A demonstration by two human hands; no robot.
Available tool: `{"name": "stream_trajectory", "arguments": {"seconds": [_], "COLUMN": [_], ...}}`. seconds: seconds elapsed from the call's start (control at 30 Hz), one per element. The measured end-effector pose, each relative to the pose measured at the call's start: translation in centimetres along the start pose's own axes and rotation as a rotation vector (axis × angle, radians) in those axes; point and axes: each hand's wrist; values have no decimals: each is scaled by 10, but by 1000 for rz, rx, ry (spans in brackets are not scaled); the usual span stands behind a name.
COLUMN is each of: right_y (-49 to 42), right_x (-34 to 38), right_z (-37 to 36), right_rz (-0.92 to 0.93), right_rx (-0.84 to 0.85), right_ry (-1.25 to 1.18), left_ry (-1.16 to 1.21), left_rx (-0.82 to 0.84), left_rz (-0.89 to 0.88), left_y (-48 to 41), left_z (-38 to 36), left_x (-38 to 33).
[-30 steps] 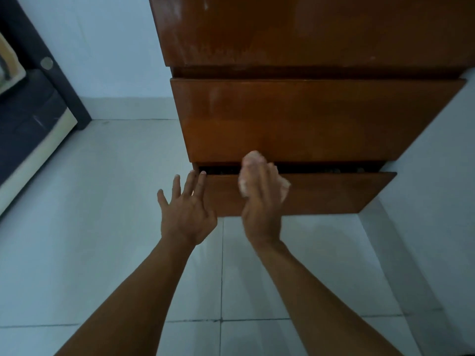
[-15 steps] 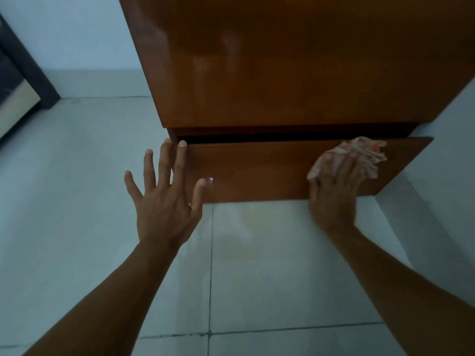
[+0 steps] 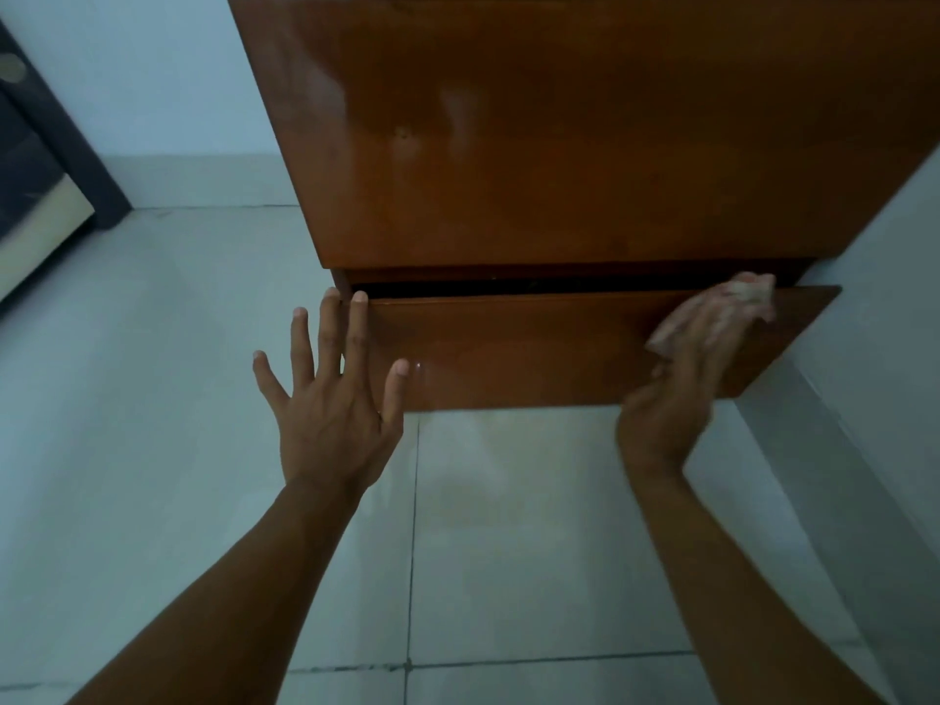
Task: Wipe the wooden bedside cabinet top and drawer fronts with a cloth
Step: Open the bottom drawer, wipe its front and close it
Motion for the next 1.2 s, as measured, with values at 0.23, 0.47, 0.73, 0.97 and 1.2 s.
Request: {"name": "stream_trajectory", "arguments": {"seconds": [0.23,0.47,0.73,0.97,1.2], "right_y": [99,70,13,-11,-9], "right_x": [104,17,-90,-119,-109], "right_z": [-85,-60,12,54,55], "right_rz": [690,746,718,527,243], "right_rx": [592,567,644,637,397], "right_ry": [174,364,479,504,266], "left_ry": [-9,14,71,66,66], "left_rx": [-24,-42,-55,-58,-70], "left_rz": [-50,-58,20,27,28], "left_y": [-2,-2,0,-2,-1], "left_z": [2,3,-2,-4,-6], "left_x": [10,12,-4,-4,-4]}}
Point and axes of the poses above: each hand's wrist, its own y-axis away from the middle knuckle, its own z-axis out of the back of the hand, x = y × z, and after that the axes turned 1 degree about -y, right-handed
